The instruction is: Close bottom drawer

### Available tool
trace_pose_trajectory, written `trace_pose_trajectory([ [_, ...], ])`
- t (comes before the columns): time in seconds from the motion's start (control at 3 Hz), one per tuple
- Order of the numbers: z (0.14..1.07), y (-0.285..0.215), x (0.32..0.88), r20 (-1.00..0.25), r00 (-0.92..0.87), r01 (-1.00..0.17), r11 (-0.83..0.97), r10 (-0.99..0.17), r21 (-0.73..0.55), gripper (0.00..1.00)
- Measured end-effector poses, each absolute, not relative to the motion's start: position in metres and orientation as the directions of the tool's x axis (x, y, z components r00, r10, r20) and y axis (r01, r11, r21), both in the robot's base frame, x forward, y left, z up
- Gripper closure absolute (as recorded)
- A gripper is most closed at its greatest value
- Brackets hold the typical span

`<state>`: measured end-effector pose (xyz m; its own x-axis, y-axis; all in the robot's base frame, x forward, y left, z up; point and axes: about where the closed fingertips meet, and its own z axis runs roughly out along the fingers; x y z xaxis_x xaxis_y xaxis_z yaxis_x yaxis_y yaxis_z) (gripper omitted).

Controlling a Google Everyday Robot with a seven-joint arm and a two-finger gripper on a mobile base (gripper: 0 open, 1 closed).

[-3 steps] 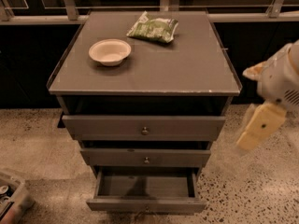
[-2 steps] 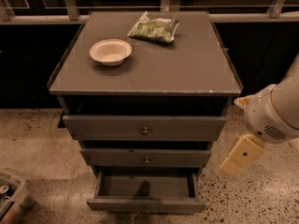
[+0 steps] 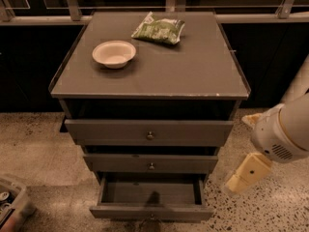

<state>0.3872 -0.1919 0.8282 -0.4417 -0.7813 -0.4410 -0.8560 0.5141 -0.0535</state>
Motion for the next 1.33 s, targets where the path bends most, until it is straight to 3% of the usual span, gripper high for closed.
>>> trace_pose_trajectory([
  [0.33, 0.767, -0.190, 0.364, -0.459, -0.534, -0.816, 0.574, -0.710, 0.062, 0.00],
  [0.67, 0.703, -0.186, 0.336, -0.443, -0.610, -0.766, 0.633, -0.657, 0.116, 0.10],
  [1.33, 0.693, -0.188, 0.333, -0.440, -0.614, -0.759, 0.643, -0.655, 0.101, 0.53],
])
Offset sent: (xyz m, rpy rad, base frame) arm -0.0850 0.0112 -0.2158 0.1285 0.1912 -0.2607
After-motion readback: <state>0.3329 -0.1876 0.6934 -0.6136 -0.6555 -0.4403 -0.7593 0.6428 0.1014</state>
